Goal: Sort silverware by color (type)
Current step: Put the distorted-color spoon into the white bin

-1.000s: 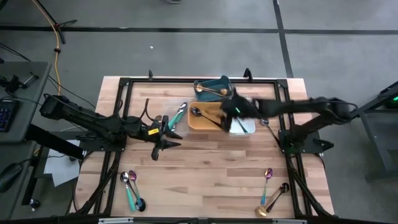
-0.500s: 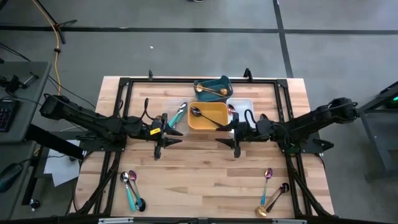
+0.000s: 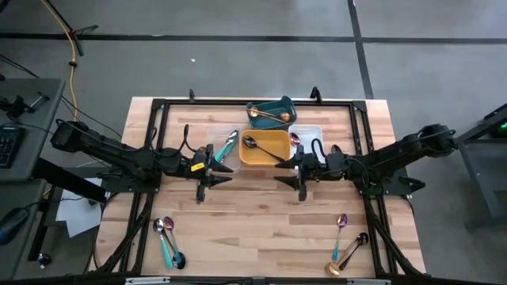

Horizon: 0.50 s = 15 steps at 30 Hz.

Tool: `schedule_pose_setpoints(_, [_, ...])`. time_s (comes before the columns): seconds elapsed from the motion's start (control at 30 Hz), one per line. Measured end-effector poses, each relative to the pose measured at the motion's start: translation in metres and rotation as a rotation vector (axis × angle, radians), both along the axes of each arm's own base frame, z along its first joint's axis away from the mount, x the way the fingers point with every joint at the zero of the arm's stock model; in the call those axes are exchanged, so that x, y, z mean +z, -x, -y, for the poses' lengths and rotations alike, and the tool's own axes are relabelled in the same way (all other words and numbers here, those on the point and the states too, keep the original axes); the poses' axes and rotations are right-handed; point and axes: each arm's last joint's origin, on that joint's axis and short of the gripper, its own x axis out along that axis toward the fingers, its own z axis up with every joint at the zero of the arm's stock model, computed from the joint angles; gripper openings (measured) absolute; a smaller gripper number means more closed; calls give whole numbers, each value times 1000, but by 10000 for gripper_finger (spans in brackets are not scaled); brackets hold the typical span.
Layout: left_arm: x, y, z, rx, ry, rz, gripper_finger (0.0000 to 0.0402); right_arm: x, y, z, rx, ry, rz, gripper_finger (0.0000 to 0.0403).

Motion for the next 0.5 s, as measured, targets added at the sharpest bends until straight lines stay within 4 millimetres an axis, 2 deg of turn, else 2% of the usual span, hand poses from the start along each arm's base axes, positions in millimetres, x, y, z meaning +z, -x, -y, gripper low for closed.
schedule_pose_setpoints(0.5, [-2,0,0,11,5,-24,113,1,0,-2,11,32,7,195])
